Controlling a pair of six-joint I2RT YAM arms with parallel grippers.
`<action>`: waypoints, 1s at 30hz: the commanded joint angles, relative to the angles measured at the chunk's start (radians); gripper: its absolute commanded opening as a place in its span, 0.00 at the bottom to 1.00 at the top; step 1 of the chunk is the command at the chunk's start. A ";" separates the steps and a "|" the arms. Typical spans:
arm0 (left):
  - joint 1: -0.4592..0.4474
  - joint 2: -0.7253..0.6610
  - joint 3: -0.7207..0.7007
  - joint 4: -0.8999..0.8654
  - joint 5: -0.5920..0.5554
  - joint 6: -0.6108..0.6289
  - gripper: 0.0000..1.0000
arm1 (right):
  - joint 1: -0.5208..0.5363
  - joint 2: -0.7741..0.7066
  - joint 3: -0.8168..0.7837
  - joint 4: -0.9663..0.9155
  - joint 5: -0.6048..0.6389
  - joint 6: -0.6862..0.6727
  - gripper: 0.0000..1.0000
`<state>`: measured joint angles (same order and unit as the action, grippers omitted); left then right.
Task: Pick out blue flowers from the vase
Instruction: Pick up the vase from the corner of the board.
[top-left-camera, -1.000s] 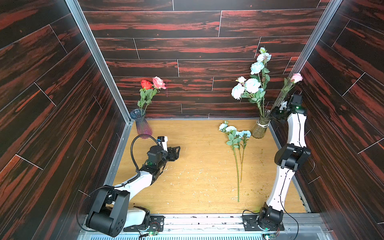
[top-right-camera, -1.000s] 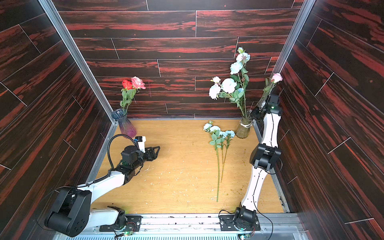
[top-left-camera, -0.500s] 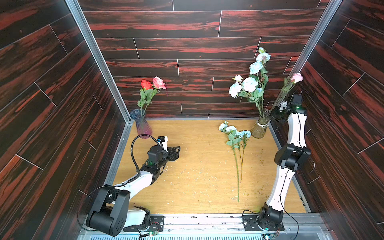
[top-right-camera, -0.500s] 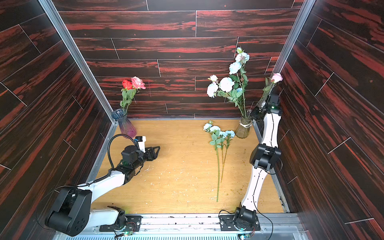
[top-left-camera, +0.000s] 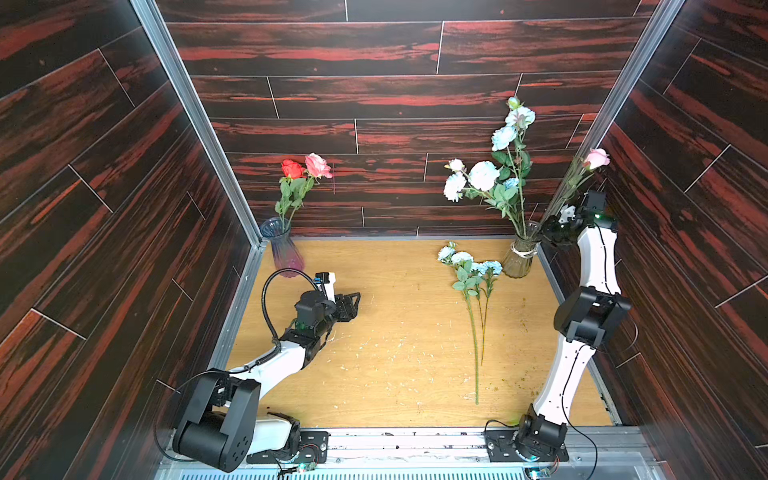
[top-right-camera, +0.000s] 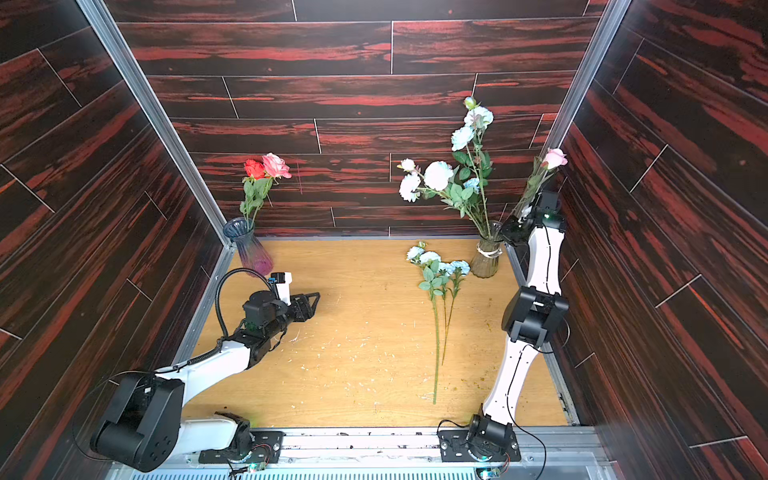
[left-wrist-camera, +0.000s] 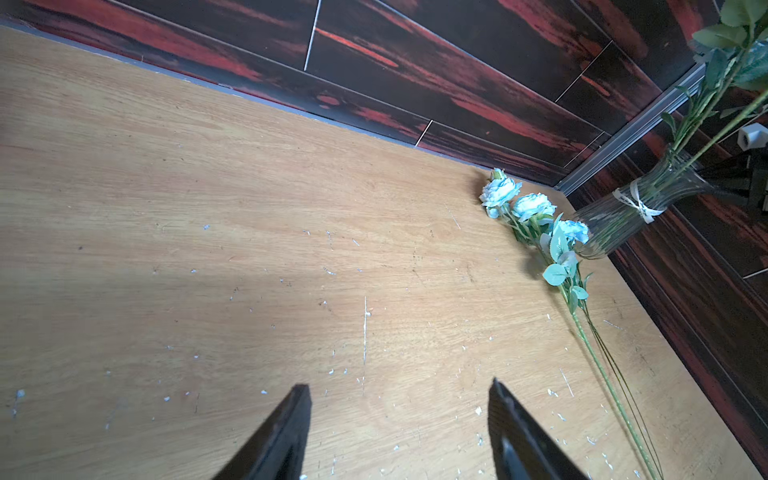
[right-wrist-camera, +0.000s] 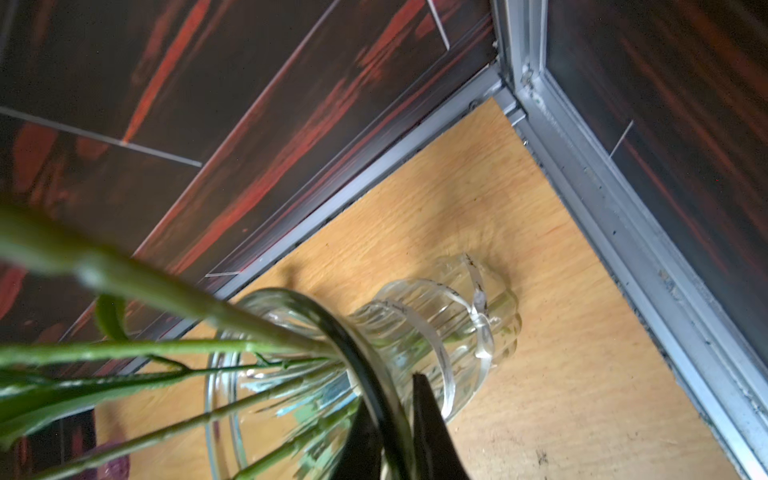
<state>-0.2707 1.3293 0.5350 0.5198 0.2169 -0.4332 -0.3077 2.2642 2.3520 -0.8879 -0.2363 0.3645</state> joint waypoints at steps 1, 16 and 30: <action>-0.005 0.000 0.028 -0.007 -0.011 0.020 0.69 | 0.028 -0.172 -0.175 0.228 -0.080 0.030 0.00; -0.007 0.001 0.026 -0.003 -0.015 0.019 0.69 | 0.045 -0.592 -0.677 0.519 0.002 0.062 0.00; -0.010 0.002 0.023 -0.005 -0.045 0.007 0.68 | 0.156 -0.793 -0.695 0.309 -0.147 0.001 0.00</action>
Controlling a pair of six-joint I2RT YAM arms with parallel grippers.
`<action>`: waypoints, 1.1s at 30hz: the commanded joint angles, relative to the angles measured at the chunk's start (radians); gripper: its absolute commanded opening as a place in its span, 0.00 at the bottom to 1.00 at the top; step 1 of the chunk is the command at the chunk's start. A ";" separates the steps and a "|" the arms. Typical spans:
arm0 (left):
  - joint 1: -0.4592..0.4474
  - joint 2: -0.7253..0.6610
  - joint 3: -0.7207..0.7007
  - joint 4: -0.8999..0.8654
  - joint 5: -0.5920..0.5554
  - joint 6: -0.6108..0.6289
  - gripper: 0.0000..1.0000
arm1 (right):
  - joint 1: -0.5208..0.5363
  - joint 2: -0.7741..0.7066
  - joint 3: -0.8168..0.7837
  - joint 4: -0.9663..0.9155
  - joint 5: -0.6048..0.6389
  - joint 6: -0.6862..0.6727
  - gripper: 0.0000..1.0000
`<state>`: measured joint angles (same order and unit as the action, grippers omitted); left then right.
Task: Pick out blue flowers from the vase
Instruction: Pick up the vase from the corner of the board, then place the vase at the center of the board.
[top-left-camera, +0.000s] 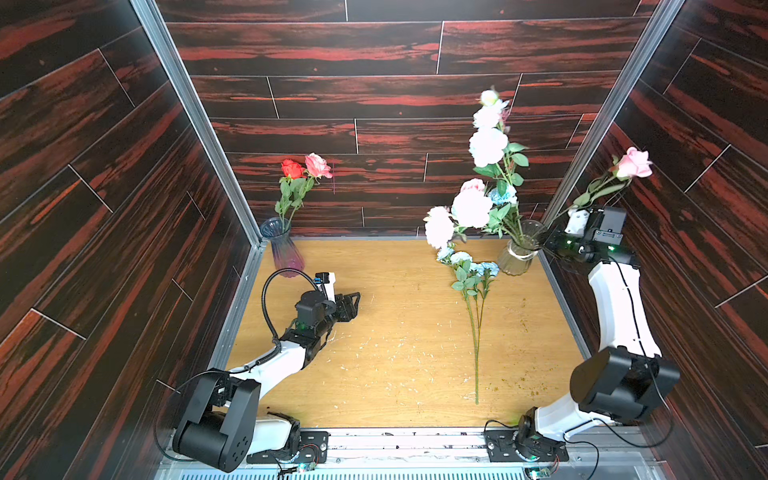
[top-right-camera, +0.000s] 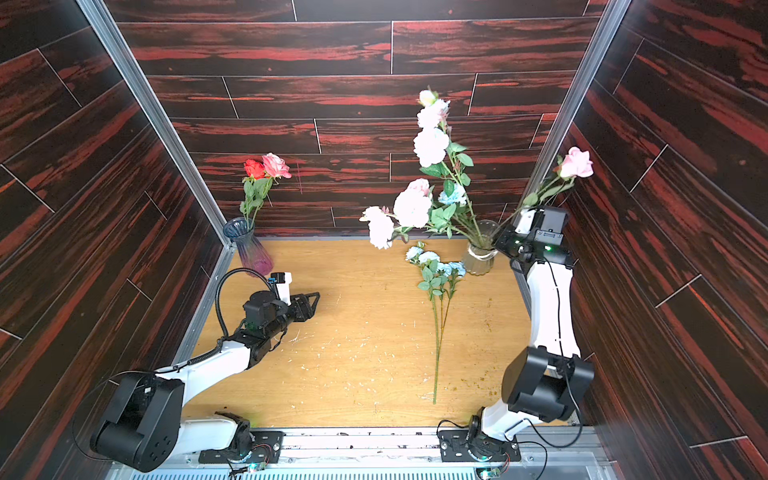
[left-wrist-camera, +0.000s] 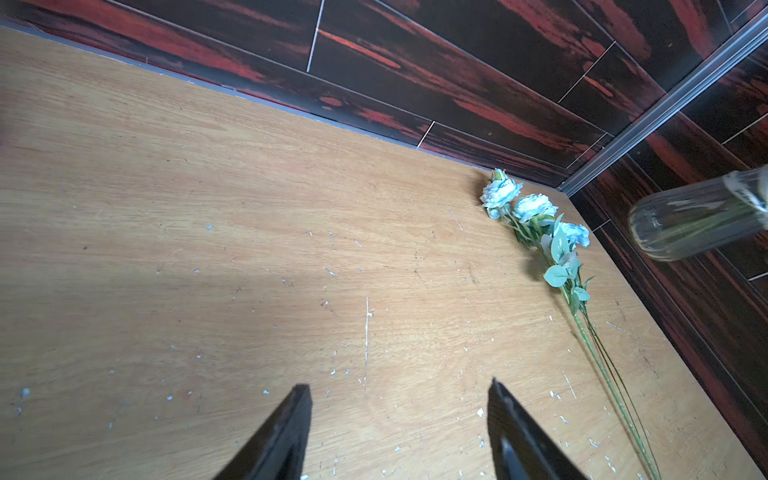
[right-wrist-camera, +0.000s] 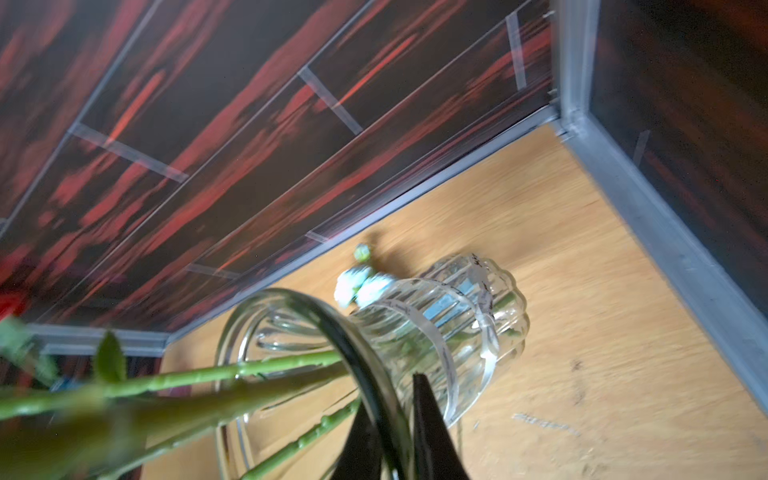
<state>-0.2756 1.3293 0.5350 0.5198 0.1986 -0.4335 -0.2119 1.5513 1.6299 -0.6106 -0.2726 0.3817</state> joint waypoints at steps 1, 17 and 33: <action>-0.005 0.000 0.023 -0.009 -0.041 0.003 0.68 | 0.083 -0.097 0.012 0.025 -0.117 -0.019 0.00; -0.003 -0.023 0.018 -0.088 -0.219 -0.056 0.68 | 0.601 -0.203 -0.216 0.073 -0.083 0.029 0.00; -0.004 -0.027 0.016 -0.090 -0.225 -0.057 0.68 | 0.830 -0.064 -0.251 0.186 -0.083 0.109 0.00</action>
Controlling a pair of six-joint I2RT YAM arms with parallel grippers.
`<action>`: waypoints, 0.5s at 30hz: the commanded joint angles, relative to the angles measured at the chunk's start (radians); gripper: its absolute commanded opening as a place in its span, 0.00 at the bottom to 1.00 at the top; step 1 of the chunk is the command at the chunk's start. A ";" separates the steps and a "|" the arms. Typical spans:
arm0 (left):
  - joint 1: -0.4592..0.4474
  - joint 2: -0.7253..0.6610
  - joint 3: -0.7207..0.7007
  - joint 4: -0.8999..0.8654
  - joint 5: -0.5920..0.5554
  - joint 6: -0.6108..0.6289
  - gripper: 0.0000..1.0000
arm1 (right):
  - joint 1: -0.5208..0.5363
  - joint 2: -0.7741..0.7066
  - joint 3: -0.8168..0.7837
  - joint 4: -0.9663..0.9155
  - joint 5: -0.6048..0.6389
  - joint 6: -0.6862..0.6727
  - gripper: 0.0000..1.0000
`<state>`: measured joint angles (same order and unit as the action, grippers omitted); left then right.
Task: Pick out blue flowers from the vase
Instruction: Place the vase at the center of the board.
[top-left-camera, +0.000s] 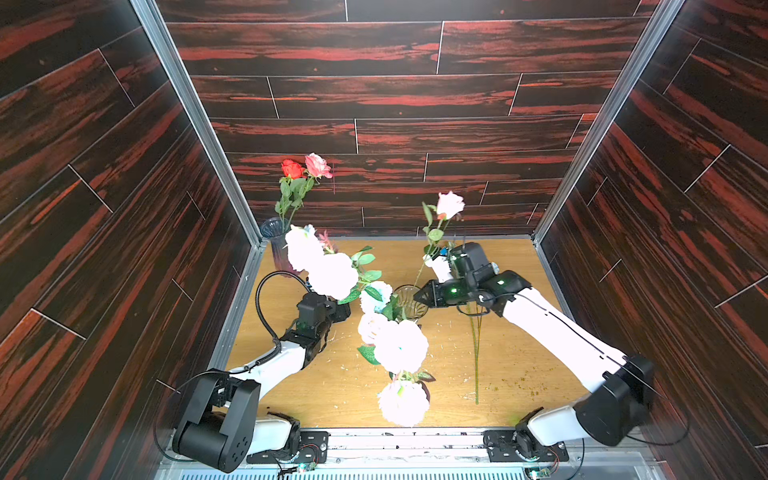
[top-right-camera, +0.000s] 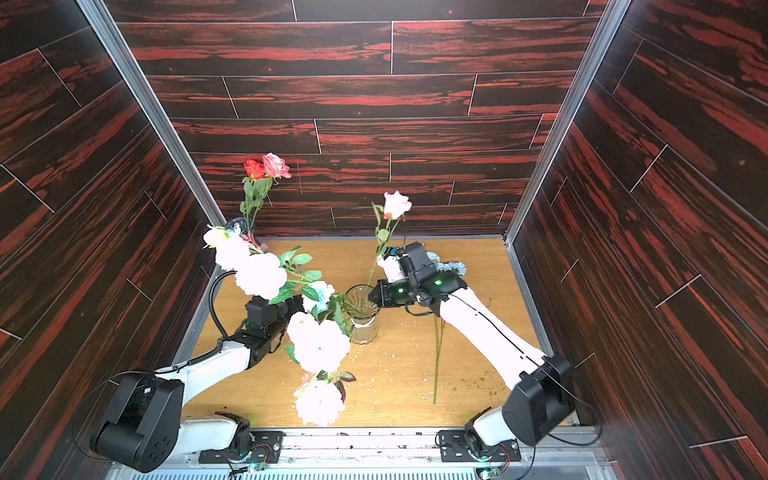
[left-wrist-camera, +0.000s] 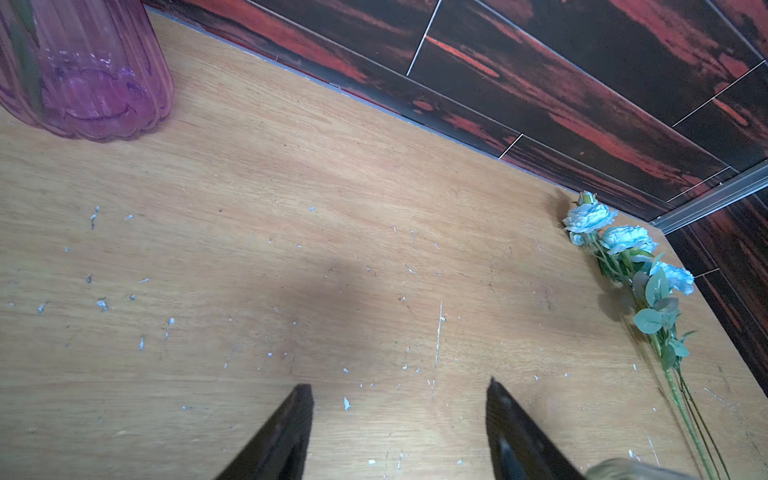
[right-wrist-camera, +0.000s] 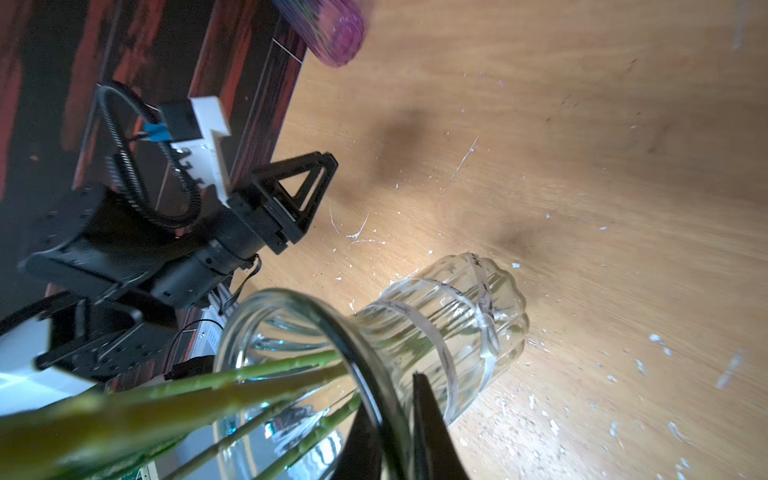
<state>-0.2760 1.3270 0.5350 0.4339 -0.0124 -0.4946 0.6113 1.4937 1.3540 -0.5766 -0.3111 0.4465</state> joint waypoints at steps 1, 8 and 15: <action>-0.003 -0.025 0.016 -0.003 -0.013 0.003 0.68 | 0.008 0.001 0.023 0.161 -0.045 0.048 0.00; -0.003 -0.024 0.017 0.001 -0.002 0.008 0.68 | 0.025 0.038 0.019 0.201 -0.047 0.070 0.00; -0.003 -0.023 0.017 0.000 0.005 0.011 0.68 | 0.054 0.091 0.056 0.179 -0.048 0.064 0.00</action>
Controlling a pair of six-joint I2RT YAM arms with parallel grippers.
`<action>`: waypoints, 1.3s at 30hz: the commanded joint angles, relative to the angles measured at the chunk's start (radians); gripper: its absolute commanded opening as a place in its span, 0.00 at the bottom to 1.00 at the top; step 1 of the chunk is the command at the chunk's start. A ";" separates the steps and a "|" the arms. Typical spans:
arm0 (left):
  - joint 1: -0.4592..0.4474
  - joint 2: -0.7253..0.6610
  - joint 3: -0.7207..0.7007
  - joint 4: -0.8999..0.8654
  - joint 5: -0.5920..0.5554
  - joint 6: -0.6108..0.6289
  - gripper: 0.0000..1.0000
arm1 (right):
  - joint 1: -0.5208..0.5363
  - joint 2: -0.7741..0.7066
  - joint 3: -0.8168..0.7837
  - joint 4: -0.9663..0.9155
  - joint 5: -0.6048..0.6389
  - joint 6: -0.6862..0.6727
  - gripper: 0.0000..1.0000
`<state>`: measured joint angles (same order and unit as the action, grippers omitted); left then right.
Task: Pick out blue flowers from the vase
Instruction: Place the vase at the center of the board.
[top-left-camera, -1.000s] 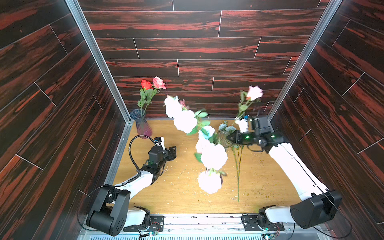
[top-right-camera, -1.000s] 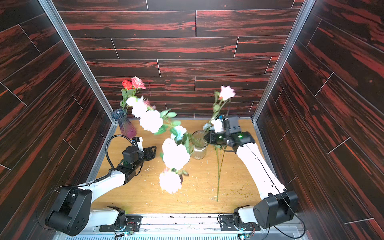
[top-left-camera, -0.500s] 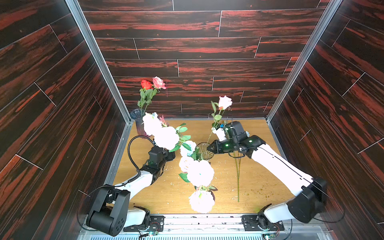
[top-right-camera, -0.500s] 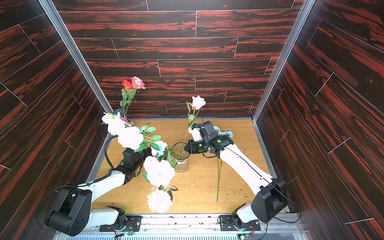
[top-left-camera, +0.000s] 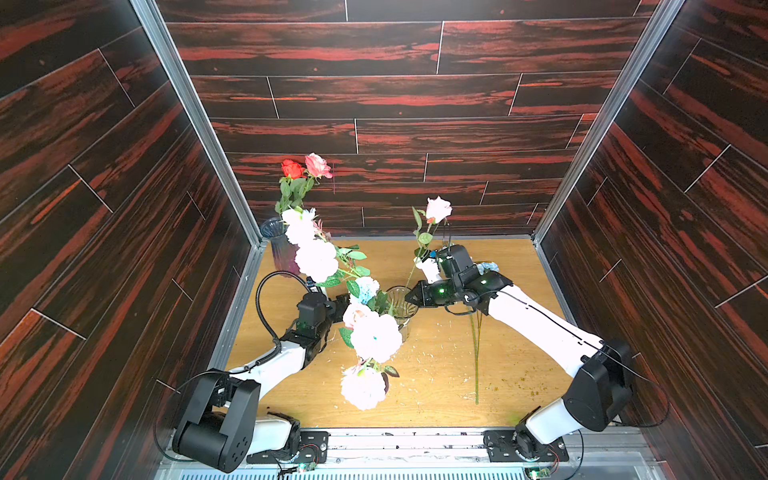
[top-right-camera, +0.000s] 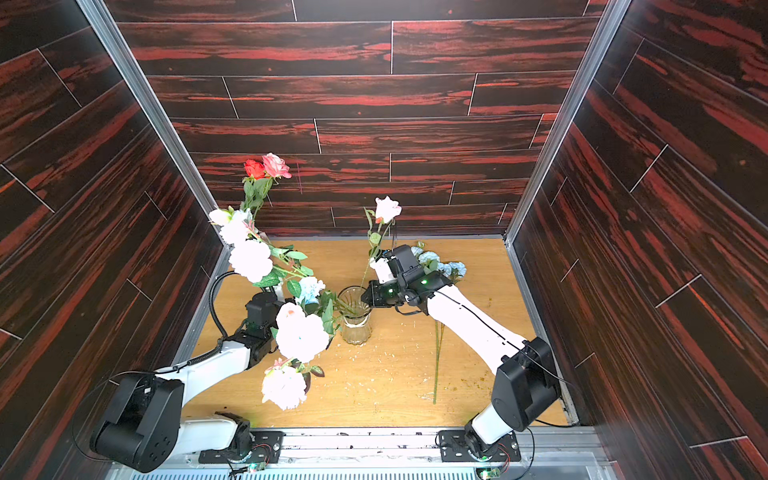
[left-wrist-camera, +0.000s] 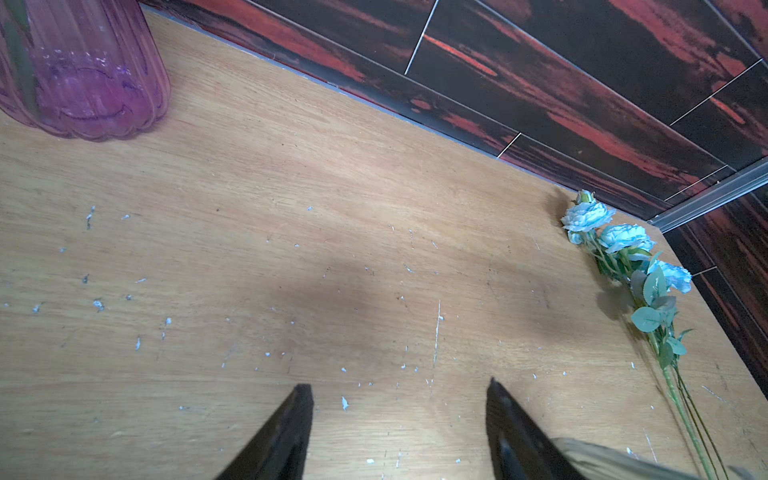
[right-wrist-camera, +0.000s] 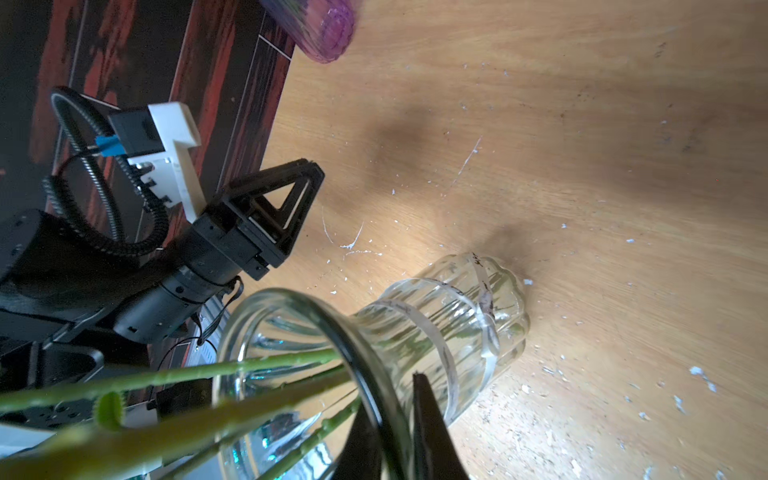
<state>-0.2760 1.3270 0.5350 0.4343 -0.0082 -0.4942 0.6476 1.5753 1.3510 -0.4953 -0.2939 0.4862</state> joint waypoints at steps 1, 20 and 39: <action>-0.003 -0.024 0.016 0.002 0.002 0.010 0.68 | 0.020 0.017 0.063 0.097 -0.065 0.023 0.00; -0.003 -0.025 0.016 0.002 0.005 0.012 0.68 | 0.092 0.094 0.164 0.018 0.045 -0.006 0.32; -0.003 -0.025 0.014 0.030 0.061 0.034 0.68 | 0.185 -0.097 0.053 0.013 0.362 -0.111 0.40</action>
<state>-0.2760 1.3270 0.5350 0.4419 0.0372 -0.4782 0.8139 1.5146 1.4307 -0.4850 -0.0109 0.4141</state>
